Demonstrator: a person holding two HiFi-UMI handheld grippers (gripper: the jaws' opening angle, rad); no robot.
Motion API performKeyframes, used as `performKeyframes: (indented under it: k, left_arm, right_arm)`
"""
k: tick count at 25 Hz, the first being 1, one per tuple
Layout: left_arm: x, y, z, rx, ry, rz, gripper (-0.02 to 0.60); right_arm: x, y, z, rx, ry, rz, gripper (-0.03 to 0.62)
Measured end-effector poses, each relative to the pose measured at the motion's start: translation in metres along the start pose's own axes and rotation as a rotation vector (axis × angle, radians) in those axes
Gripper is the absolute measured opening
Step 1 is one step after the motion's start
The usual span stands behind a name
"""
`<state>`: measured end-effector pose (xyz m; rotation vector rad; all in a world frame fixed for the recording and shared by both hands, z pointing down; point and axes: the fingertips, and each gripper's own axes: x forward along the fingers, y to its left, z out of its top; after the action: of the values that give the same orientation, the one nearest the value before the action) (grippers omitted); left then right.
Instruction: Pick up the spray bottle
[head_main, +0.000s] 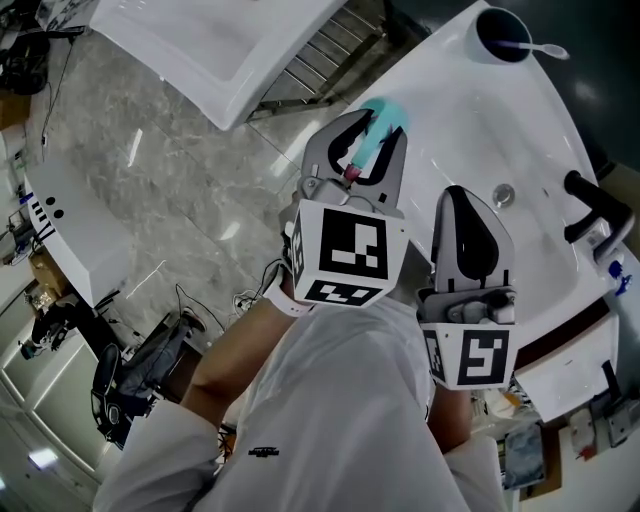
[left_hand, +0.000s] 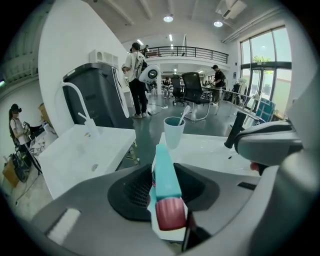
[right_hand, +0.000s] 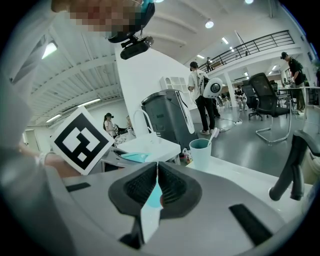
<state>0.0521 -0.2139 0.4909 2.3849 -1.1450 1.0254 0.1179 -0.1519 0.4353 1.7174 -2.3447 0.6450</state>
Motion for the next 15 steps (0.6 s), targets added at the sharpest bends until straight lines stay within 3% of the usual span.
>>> performKeyframes:
  k: [15]
  left_arm:
    - [-0.017, 0.003, 0.010, -0.006, -0.050, 0.025, 0.129]
  right_arm:
    - [-0.015, 0.000, 0.010, -0.017, -0.025, -0.012, 0.008]
